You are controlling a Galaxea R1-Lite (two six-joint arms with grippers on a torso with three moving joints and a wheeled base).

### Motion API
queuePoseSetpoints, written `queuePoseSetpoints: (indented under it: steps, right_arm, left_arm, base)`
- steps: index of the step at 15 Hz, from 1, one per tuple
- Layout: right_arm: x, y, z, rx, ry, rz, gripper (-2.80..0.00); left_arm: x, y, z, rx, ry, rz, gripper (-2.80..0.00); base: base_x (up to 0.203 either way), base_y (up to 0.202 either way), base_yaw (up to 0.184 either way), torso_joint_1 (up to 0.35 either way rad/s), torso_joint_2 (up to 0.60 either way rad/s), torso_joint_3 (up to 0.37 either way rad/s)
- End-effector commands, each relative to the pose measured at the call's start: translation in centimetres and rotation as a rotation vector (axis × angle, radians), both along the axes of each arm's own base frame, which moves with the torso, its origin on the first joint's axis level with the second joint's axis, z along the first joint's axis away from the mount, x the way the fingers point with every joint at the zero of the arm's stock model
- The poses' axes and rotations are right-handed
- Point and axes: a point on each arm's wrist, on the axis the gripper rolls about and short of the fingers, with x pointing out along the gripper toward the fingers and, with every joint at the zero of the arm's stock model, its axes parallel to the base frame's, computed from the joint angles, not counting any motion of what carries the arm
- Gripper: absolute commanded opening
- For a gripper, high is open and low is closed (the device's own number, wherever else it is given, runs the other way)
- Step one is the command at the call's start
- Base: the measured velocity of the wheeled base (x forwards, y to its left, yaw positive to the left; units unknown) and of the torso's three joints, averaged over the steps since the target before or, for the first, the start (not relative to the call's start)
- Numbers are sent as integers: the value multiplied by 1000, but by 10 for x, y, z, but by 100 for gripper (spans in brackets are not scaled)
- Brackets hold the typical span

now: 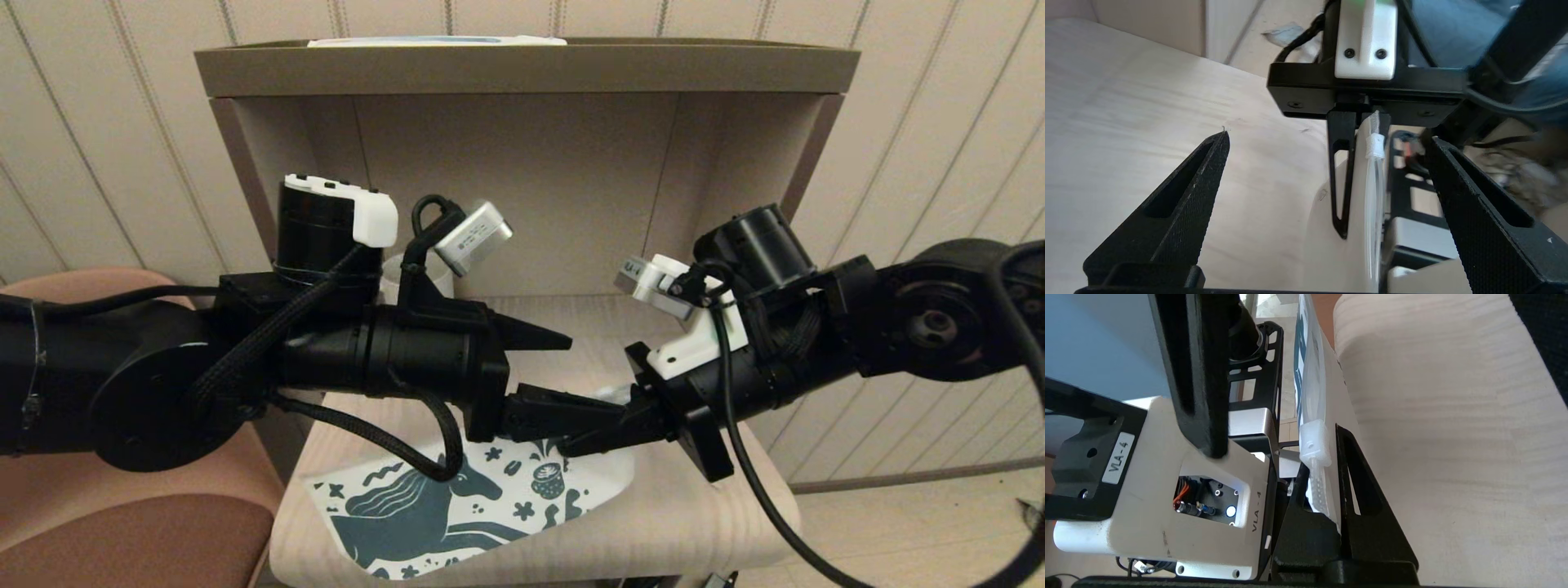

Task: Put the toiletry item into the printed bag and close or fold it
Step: Close the strorage bag and place it on the desk

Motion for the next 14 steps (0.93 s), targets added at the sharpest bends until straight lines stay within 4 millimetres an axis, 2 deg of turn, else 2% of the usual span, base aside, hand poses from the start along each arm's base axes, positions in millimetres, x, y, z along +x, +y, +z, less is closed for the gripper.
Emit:
queuePoseSetpoints:
  steps: [1,14]
  right_arm:
    - [2,2,0,2,18,0,-280]
    - [4,1,-1,5,43,-10,-280]
  left_arm:
    - [-2,-3,-2,11,-17,12,0]
    - [-7,-2,3,2,-84,28,0]
  base:
    - [0,0,0,0,0,0]
    - [0,0,0,0,0,0]
